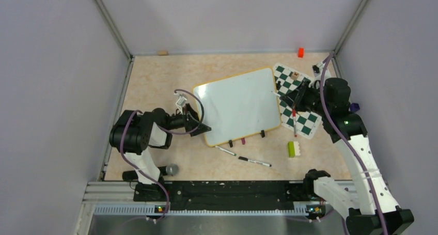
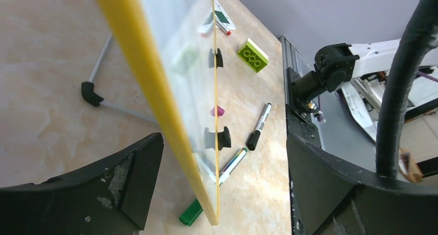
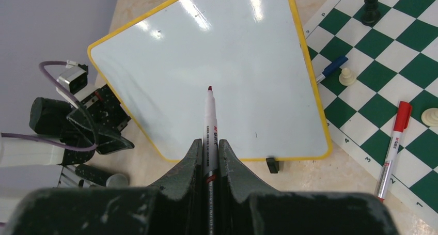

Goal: Write a sentence on the whiteboard
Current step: Hold the whiteboard on the whiteboard stand.

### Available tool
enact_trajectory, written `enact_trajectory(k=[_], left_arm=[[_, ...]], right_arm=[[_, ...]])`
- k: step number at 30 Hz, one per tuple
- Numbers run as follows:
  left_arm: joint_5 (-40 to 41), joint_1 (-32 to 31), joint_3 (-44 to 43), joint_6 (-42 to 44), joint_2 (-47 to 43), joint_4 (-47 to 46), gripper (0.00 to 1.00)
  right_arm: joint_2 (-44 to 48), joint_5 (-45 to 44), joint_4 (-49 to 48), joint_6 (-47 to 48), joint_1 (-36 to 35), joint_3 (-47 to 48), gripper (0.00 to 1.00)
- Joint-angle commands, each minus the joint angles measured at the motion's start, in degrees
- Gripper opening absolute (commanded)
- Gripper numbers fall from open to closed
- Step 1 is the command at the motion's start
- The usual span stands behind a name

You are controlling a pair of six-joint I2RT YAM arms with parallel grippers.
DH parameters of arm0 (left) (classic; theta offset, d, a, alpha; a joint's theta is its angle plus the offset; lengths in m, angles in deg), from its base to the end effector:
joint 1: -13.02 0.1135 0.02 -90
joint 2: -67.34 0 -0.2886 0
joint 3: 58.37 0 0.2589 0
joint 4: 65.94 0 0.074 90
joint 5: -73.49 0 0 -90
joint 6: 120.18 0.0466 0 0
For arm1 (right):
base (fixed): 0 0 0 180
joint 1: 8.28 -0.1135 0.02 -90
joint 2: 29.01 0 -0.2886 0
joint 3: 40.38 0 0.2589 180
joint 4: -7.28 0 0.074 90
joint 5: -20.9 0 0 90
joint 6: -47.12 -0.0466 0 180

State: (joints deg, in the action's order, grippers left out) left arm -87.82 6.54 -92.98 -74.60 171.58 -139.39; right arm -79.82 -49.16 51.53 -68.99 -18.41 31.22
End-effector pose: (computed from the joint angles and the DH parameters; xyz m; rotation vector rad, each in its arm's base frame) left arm 0.2631 -0.0743 0.1564 0.5713 1.7061 -1.5807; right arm 0.1820 0.0487 0.3822 0.0500 2.0321 0.7494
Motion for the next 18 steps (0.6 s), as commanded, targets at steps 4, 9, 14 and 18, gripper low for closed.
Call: enact_trajectory(k=[4, 9, 14, 18], left_arm=[[-0.84, 0.50, -0.15, 4.08, -2.36, -3.24, 0.94], [-0.59, 0.42, -0.98, 1.69, 1.26, -5.88, 0.87], [0.90, 0.42, -0.15, 3.37, 1.85, -5.94, 0.70], [1.72, 0.42, 0.04, 4.01, 2.31, -5.92, 0.56]], right_arm=[[0.44, -0.43, -2.50, 1.25, -0.70, 2.19, 0.00], [0.89, -0.63, -2.48, 1.75, -0.72, 1.97, 0.00], [1.57, -0.87, -2.52, 1.79, -0.69, 1.15, 0.00], [1.55, -0.59, -2.68, 1.74, -0.82, 0.79, 0.00]])
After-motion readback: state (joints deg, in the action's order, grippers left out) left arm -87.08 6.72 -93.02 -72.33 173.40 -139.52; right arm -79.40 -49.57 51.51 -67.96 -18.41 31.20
